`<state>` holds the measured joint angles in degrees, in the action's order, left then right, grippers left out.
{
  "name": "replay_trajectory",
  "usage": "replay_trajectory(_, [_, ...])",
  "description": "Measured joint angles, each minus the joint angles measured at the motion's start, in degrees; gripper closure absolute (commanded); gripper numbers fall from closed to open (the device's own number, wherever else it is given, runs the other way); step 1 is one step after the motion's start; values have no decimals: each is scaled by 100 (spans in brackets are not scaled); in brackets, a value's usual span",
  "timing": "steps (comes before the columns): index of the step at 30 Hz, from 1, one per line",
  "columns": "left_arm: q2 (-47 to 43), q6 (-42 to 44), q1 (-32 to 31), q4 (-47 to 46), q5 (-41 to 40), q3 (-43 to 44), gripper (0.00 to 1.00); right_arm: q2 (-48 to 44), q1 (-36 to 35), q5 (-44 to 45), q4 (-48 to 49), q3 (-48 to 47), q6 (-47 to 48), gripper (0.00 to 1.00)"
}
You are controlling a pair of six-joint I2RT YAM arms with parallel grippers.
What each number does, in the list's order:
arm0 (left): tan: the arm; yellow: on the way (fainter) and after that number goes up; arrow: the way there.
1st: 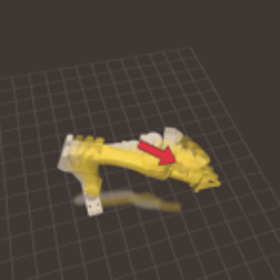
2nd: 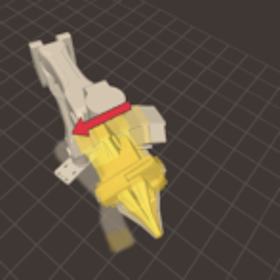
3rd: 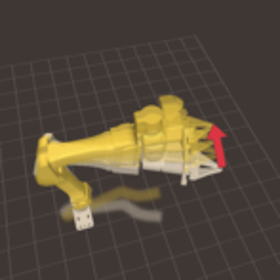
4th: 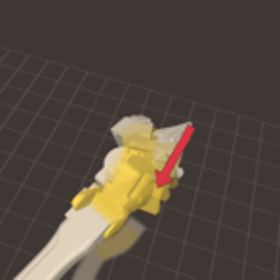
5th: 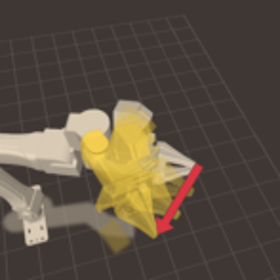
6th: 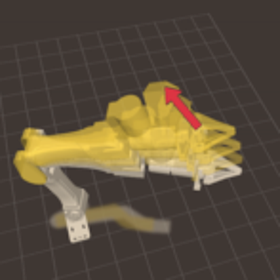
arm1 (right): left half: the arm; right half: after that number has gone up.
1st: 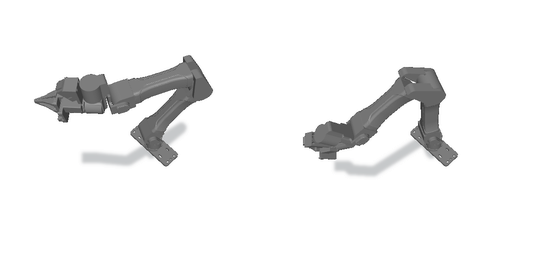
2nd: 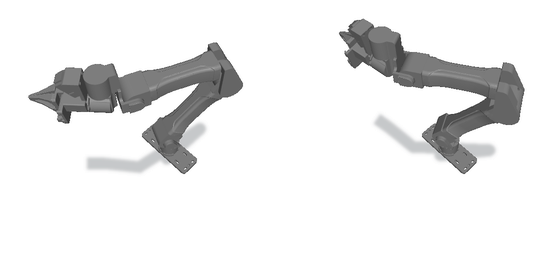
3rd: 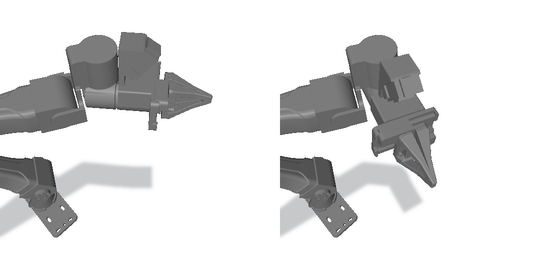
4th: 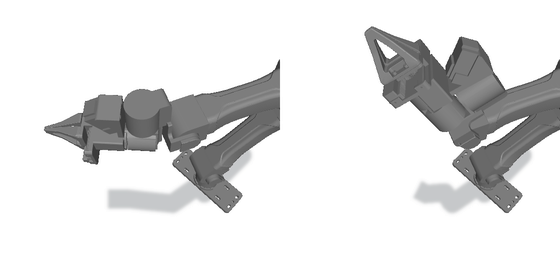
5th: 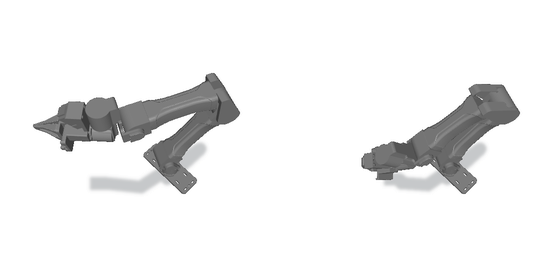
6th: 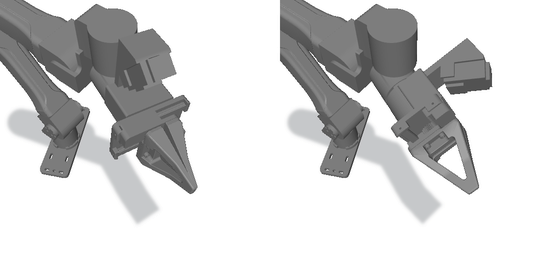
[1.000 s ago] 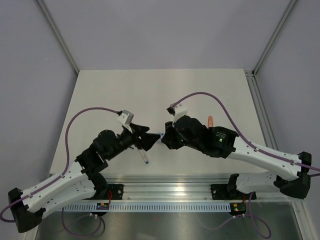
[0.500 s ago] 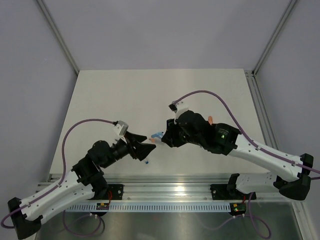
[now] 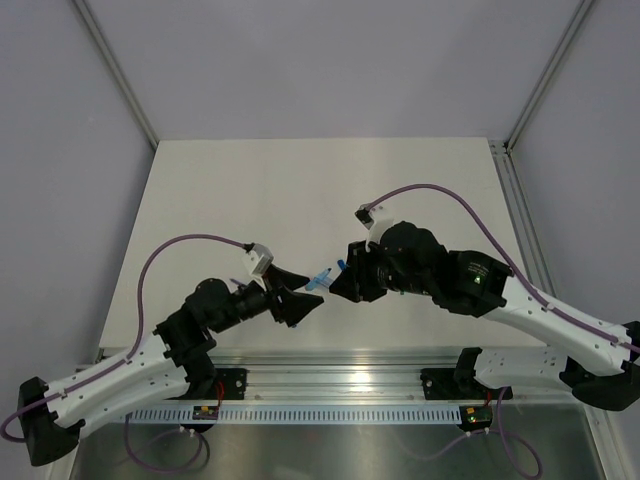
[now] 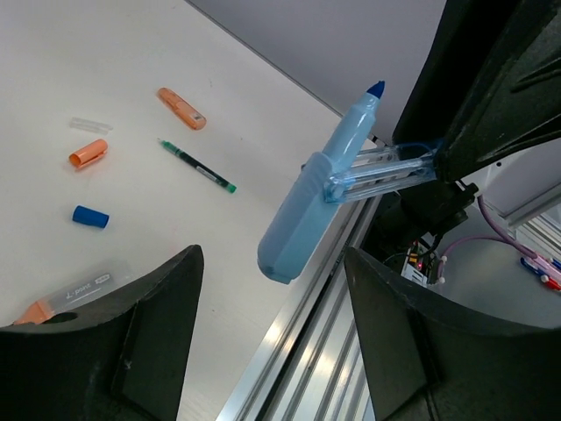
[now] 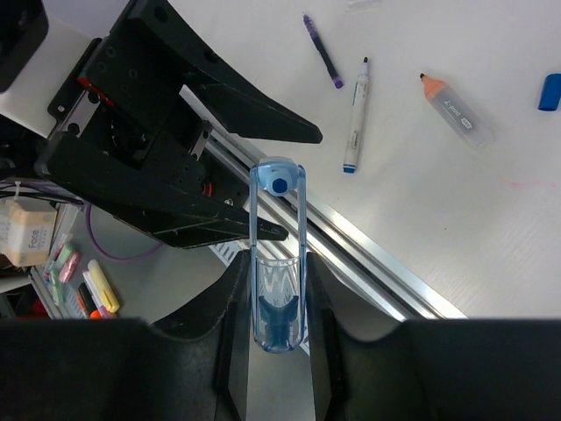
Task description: Insert the pens into the pen caps
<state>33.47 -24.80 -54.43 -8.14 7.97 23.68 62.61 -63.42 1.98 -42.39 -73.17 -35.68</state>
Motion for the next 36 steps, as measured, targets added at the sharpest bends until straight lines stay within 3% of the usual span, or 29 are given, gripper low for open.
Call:
replay_trajectory(3, [37,28,-85,-68,37,9,37,15,0,-15,-11,0,-33,84])
replay_trajectory(8, [79,92,-166,-144,44,96,52,66,4,-151,-35,0,-44,84])
replay_trajectory(13, [116,111,-201,-199,44,170,87,109,4,-227,-35,0,-61,84])
replay_trajectory(15, [146,133,-219,-214,50,184,93,109,7,-223,-35,0,-72,84])
replay_trajectory(19, [203,184,-264,-181,42,221,100,111,13,-212,-74,-2,-87,84])
replay_trajectory(36, [227,245,-678,-422,-205,295,100,310,9,612,-247,-828,-33,83])
